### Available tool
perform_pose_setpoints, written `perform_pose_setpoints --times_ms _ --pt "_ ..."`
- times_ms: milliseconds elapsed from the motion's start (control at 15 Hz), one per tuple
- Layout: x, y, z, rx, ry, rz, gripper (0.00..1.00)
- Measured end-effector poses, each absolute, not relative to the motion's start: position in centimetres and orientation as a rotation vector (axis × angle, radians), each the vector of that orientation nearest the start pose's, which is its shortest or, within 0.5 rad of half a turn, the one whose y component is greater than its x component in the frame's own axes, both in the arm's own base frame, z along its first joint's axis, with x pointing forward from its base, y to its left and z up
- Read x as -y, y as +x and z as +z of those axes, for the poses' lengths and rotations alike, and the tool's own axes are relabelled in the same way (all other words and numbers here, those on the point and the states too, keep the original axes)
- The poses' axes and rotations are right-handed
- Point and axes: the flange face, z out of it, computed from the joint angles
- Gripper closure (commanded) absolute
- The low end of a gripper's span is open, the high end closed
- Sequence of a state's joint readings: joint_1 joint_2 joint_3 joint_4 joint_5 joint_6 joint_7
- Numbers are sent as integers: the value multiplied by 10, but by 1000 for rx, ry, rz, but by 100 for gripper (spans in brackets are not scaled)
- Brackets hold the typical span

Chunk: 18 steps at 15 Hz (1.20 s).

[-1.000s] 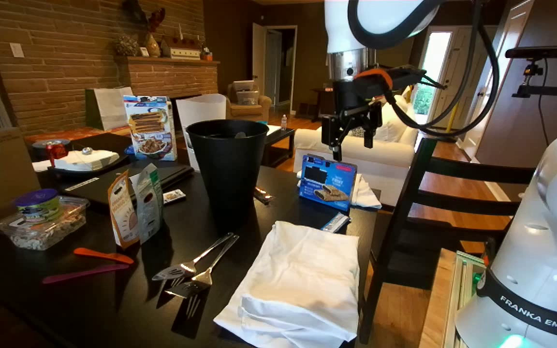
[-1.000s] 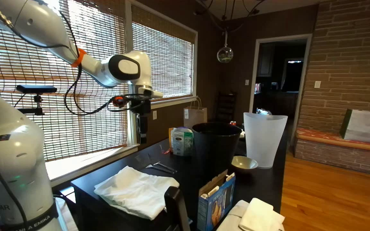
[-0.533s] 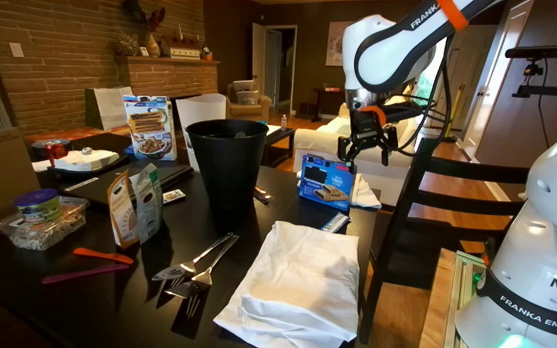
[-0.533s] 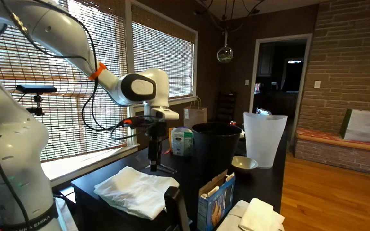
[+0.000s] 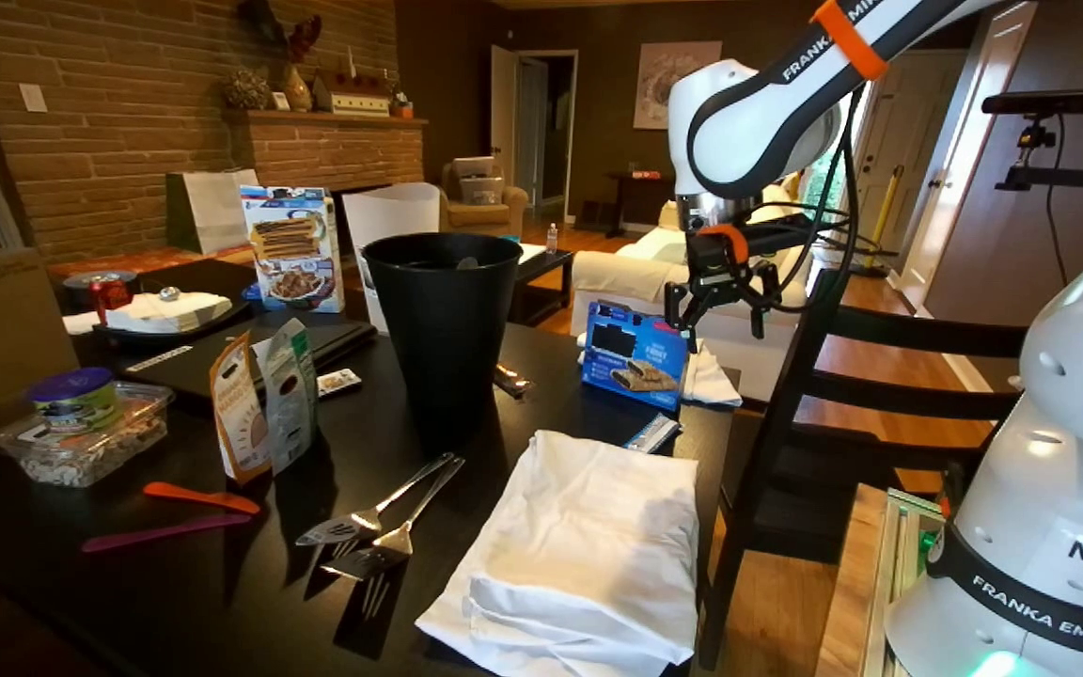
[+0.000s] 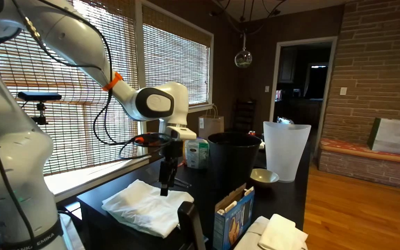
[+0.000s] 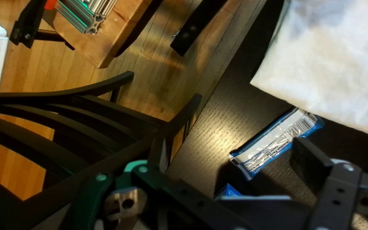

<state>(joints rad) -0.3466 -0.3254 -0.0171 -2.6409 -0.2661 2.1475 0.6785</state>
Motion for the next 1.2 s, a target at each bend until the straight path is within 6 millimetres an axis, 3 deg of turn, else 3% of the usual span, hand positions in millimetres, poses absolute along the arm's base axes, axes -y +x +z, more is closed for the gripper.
perform_pose_setpoints --times_ms 133,400,733,1200 --pt "148 359 339 -1421 -3041 188 0" --pt "151 371 326 -1370 -3011 -45 0" --pt "158 380 290 -1320 -2957 -261 0" --pt "184 376 236 -1274 -2998 -319 0"
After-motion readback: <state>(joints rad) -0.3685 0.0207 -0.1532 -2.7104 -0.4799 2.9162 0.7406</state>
